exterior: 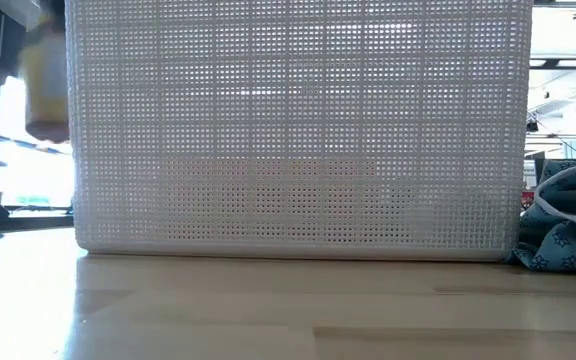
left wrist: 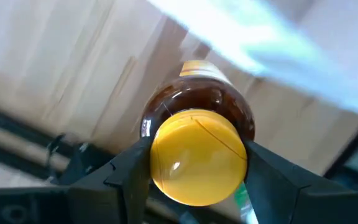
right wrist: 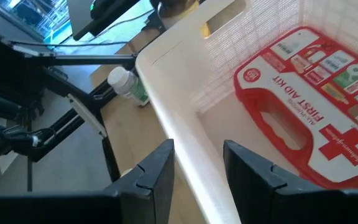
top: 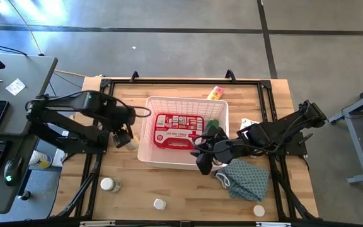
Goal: Pick & place medical supplies in basket/bin
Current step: Put the yellow pill bottle into the white container
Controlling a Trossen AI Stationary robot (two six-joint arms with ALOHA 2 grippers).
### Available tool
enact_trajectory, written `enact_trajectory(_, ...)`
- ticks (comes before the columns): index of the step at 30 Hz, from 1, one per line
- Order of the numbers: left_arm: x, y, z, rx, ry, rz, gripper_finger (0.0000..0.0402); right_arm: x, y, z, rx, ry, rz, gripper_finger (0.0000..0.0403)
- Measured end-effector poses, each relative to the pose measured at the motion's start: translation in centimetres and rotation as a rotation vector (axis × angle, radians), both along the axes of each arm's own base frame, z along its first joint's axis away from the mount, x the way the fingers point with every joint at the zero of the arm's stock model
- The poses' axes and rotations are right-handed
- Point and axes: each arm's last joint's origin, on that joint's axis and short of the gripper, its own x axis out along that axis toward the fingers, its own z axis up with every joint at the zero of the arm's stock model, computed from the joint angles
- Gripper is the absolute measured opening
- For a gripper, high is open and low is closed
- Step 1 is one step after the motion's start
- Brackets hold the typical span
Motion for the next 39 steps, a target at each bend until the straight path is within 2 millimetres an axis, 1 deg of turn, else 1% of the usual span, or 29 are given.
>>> enact_trajectory(3,-0.3,0.0,2.4,-0.009,-0.102,0.022,0.0246,0.0,0.0,0.0,0.007,0.003,0.01,0.0129)
enact_trajectory(5,-0.6,0.0,3.4,-0.015,-0.133,0.028,0.0246,0.0,0.1,0.0,0.011,0.005,0.016,0.0129)
enact_trajectory(7,-0.6,0.1,4.0,-0.019,-0.161,0.033,0.0246,0.0,0.1,0.0,0.011,0.009,0.031,0.0129)
enact_trajectory(10,-0.7,0.0,4.2,-0.046,-0.168,0.04,0.0246,0.0,0.1,0.0,0.005,0.013,0.049,0.0129)
enact_trajectory(19,-0.7,-0.6,4.3,-0.247,-0.158,-0.041,0.0246,0.0,0.1,0.0,-0.01,0.017,0.07,0.0129)
enact_trajectory(24,-1.6,-1.1,4.9,-0.436,-0.181,-0.146,0.0246,0.0,0.2,-0.1,-0.014,0.024,0.09,0.0129)
enact_trajectory(30,-3.3,-1.4,5.8,-0.591,-0.224,-0.232,0.0246,-0.1,0.2,-0.1,-0.01,0.032,0.109,0.0129)
enact_trajectory(32,-3.6,-1.5,6.1,-0.608,-0.27,-0.252,0.0246,-0.1,0.2,-0.1,-0.011,0.032,0.108,0.0129)
enact_trajectory(34,-3.5,-1.5,6.7,-0.613,-0.352,-0.272,0.0246,-0.1,0.2,-0.1,-0.011,0.032,0.108,0.0129)
enact_trajectory(39,-2.3,-1.5,9.1,-0.592,-0.689,-0.347,0.0246,0.0,0.2,-0.1,-0.009,0.032,0.105,0.0129)
